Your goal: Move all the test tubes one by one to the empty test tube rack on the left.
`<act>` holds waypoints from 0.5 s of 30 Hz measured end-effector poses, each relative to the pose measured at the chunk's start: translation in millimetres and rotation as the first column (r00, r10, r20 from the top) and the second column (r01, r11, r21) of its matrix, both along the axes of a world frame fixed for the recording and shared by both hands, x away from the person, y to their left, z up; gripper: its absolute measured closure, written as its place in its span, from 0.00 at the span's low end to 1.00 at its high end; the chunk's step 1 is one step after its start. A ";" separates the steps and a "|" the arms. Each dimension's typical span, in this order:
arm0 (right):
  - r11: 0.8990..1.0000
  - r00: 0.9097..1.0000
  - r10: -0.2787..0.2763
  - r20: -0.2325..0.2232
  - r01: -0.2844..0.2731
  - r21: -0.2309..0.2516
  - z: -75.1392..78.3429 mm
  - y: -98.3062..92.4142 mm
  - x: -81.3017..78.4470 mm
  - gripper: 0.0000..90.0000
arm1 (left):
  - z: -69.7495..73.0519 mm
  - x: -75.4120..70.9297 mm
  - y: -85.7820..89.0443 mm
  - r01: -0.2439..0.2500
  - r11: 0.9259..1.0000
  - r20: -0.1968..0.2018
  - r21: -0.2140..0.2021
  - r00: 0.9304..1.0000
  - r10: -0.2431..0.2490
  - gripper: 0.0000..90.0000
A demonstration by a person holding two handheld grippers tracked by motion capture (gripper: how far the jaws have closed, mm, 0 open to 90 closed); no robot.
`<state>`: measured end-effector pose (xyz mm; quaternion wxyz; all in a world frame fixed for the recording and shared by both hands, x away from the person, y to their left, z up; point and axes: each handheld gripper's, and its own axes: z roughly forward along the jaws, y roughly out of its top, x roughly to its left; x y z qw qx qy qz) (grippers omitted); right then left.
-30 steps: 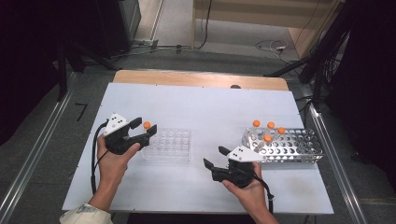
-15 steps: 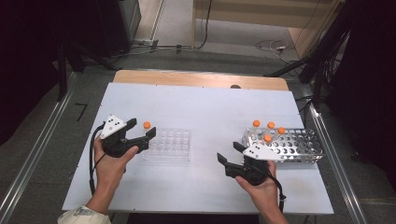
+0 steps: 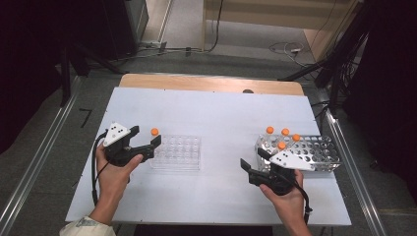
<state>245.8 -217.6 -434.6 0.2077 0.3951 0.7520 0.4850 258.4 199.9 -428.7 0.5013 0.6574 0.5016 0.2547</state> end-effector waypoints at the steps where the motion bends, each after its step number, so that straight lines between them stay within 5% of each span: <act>1: 1.000 1.000 0.000 0.000 0.000 0.000 0.0 0.0 0.0 0.30 | 0.0 0.0 0.0 0.000 1.000 0.000 0.000 1.000 0.000 0.17; 15: 0.998 0.998 -0.063 0.002 0.063 0.011 0.8 -31.0 -5.7 0.30 | -3.3 0.6 -0.1 -0.004 1.000 -0.005 0.001 1.000 0.004 0.17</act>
